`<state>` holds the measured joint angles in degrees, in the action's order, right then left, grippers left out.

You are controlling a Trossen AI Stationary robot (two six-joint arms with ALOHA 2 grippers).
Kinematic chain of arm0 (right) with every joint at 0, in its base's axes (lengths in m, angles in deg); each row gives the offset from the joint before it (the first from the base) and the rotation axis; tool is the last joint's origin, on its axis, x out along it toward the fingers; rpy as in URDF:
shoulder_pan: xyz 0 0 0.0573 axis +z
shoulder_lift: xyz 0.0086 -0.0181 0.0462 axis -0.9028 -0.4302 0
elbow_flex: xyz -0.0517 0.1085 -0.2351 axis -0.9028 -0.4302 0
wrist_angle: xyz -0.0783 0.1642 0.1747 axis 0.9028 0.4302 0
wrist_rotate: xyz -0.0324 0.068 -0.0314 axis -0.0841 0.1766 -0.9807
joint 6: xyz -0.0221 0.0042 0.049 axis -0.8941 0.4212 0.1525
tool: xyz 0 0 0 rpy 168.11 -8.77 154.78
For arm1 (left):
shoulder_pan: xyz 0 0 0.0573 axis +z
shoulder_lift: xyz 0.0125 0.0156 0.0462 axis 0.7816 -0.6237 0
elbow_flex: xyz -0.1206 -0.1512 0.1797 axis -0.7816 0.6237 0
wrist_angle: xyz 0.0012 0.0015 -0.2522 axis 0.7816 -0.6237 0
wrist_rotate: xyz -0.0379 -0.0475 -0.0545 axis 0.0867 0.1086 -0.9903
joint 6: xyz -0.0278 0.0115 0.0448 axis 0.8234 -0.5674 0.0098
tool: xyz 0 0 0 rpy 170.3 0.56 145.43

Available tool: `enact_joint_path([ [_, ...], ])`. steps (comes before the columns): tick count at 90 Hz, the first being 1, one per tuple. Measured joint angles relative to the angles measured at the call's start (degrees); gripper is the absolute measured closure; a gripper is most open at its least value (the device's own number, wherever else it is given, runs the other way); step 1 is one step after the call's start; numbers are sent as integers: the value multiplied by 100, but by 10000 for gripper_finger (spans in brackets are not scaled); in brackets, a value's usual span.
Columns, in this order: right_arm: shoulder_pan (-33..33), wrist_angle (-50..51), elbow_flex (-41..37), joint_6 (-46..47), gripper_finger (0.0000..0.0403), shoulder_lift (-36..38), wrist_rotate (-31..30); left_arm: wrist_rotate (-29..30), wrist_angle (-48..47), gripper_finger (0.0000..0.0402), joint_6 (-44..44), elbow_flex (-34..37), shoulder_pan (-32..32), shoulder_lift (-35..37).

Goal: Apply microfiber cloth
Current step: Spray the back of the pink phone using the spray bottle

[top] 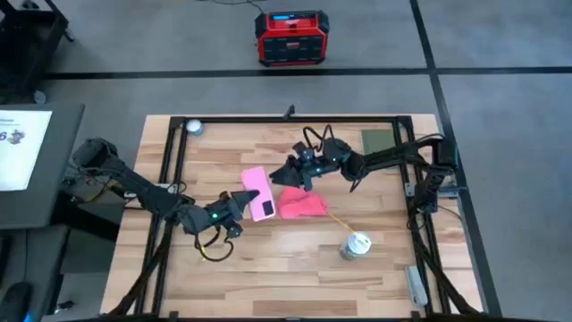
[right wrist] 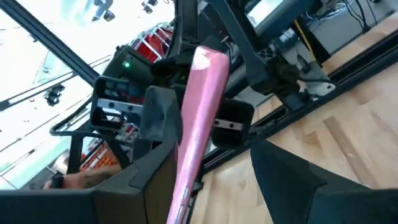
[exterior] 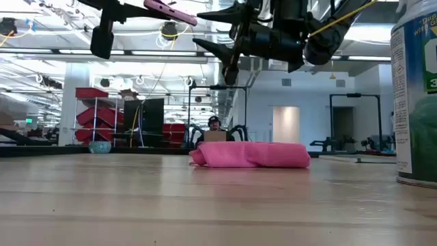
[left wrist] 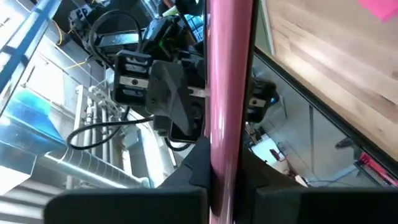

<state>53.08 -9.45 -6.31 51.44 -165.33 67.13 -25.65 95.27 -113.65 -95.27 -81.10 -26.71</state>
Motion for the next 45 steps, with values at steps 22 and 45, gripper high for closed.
enact_joint_path([
  [22, 48, -50, 184, -57, 209, -7, 0, -32, -6, 400, -10, 0, 2, 0],
  [45, 52, 37, 275, -62, 210, -9, -1, -36, -20, 400, -37, -35, 2, 0],
])
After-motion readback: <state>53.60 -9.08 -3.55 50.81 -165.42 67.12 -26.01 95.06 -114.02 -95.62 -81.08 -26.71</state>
